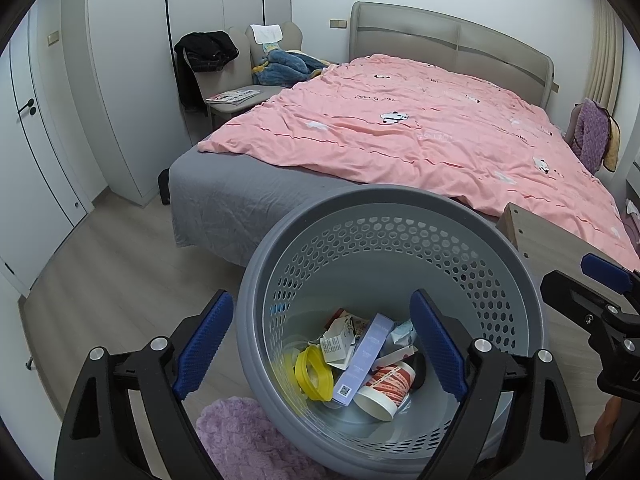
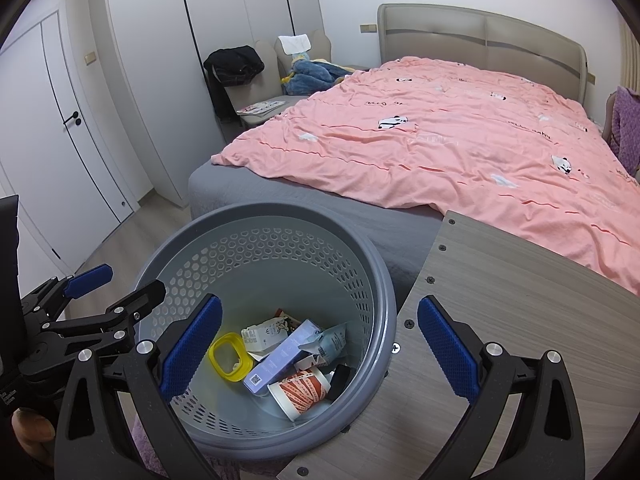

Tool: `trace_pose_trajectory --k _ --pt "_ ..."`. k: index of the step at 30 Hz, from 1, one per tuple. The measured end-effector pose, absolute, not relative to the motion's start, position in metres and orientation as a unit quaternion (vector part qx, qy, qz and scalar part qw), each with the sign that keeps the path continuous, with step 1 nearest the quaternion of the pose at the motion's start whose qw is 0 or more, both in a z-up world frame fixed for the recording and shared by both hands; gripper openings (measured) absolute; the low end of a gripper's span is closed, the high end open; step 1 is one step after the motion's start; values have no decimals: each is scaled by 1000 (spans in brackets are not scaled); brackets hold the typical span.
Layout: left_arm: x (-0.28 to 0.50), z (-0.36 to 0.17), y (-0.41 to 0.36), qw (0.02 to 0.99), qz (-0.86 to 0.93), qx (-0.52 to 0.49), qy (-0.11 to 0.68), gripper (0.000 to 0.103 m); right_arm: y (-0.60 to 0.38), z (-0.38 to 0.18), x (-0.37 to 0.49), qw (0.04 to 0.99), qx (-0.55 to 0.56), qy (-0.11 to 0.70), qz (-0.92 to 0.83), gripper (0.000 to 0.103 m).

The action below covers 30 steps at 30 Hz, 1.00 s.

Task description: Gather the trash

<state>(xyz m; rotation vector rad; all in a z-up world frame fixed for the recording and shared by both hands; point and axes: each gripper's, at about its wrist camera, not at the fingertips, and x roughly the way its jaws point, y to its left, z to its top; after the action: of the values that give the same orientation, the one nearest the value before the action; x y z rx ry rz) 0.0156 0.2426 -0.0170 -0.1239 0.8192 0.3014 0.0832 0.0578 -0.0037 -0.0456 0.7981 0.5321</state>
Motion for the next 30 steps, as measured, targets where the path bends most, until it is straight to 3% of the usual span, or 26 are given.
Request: trace_pose_trajectory --k 30 --pt "18 -13 244 904 152 -55 396 86 57 -3 84 887 -21 384 257 96"
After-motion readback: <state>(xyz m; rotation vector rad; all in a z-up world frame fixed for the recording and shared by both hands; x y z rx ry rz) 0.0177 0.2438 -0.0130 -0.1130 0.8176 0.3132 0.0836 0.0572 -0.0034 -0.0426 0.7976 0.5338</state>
